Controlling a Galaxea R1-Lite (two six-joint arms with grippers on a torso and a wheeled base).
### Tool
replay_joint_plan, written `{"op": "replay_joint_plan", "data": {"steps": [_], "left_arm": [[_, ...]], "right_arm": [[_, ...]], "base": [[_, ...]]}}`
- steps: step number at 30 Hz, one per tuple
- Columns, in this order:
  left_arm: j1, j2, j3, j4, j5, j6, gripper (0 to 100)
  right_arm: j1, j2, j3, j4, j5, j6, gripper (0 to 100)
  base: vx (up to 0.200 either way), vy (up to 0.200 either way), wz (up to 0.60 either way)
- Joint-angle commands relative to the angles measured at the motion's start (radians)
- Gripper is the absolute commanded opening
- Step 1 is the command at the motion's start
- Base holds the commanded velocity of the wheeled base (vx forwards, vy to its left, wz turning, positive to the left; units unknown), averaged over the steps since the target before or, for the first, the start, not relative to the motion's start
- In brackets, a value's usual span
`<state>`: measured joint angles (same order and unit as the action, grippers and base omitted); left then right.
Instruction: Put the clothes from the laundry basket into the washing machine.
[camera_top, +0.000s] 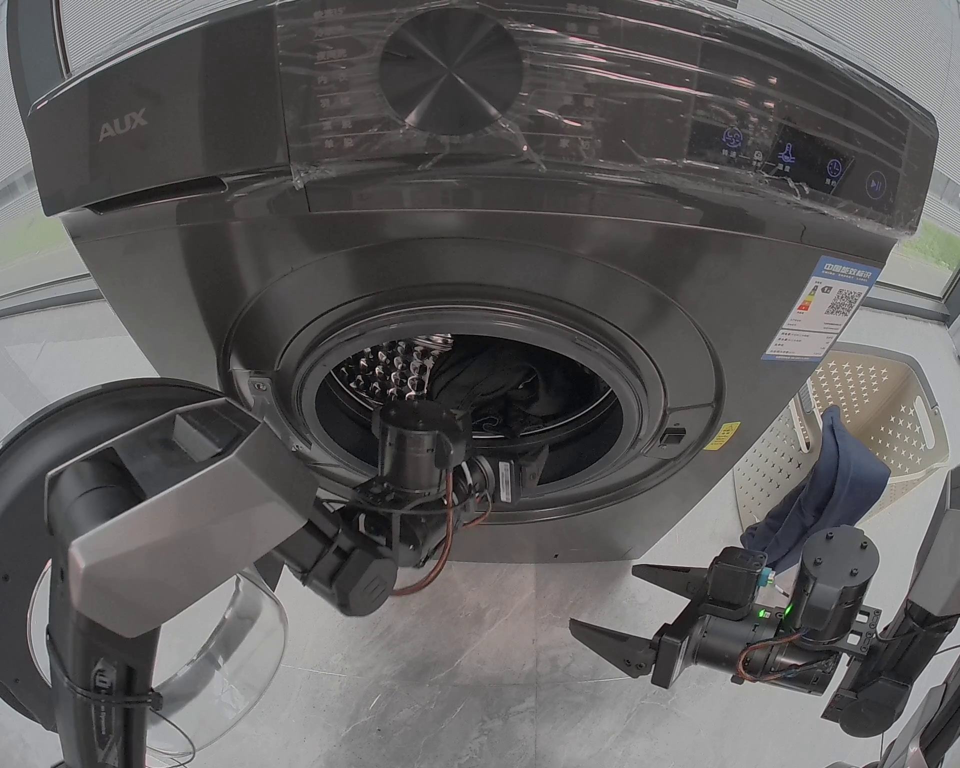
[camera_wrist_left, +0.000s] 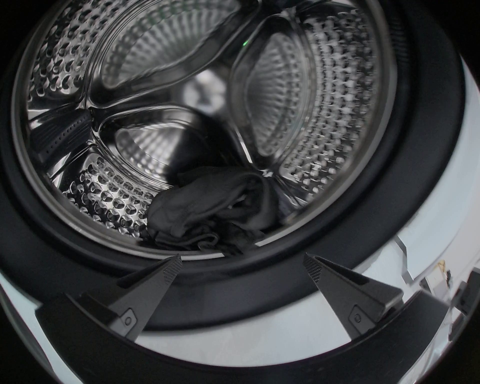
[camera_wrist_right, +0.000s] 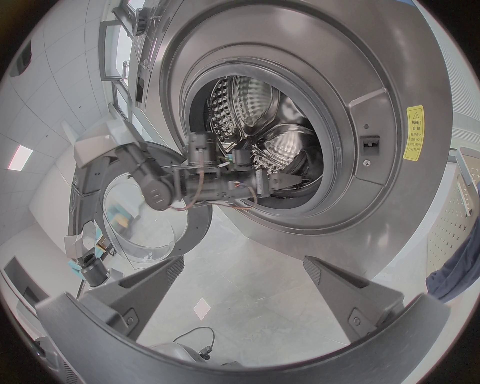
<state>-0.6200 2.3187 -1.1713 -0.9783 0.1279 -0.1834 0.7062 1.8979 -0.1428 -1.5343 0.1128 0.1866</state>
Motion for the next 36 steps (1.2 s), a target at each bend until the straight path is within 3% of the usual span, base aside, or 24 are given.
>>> {"op": "replay_joint_plan", "data": {"steps": [1, 6, 15, 23, 29, 36], "left_arm": [[-0.158, -0.381, 0.538, -0.23, -0.08, 0.039, 100], [-0.179, -0.51, 0.667, -0.232, -0.105, -0.004, 100], [-0.187, -0.722, 0.812, -0.237, -0.094, -0.013, 100], [-0.182, -0.9, 0.935, -0.235, -0.09, -0.008, 100], [-0.158, -0.995, 1.019, -0.234, -0.067, 0.007, 100], [-0.046, -1.151, 1.079, -0.178, -0.063, 0.094, 100]], "right_arm": [[0.016, -0.048, 0.037, -0.001, 0.001, 0.001, 100], [0.018, -0.049, 0.04, -0.001, -0.001, 0.01, 100], [-0.002, -0.164, 0.109, -0.004, -0.007, 0.008, 100], [-0.074, -0.31, 0.143, 0.008, -0.027, -0.004, 100], [-0.143, -0.424, 0.143, 0.079, -0.039, -0.036, 100], [-0.284, -0.721, 0.143, 0.427, -0.039, -0.078, 100]], "base": [[0.0, 0.0, 0.0], [0.0, 0.0, 0.0], [0.0, 0.0, 0.0], [-0.2, 0.0, 0.0], [-0.2, 0.0, 0.0], [-0.2, 0.0, 0.0]]}}
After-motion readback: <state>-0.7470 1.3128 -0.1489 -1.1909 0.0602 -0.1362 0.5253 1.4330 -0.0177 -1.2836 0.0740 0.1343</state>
